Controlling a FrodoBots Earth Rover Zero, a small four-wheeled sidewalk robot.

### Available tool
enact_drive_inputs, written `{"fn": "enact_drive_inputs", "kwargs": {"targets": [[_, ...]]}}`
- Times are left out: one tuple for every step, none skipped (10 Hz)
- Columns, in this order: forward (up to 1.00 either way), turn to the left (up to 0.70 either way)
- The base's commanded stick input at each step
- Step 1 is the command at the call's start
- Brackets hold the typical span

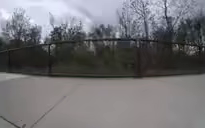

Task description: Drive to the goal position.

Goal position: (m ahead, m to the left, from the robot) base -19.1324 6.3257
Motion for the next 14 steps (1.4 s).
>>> {"fn": "enact_drive_inputs", "kwargs": {"targets": [[0.00,-0.45],[0.00,-0.45],[0.00,-0.45],[0.00,-0.45],[0.00,-0.45],[0.00,-0.45],[0.00,-0.45],[0.00,-0.45],[0.00,-0.45],[0.00,-0.45],[0.00,-0.45],[0.00,-0.45],[0.00,-0.45],[0.00,-0.45]]}}
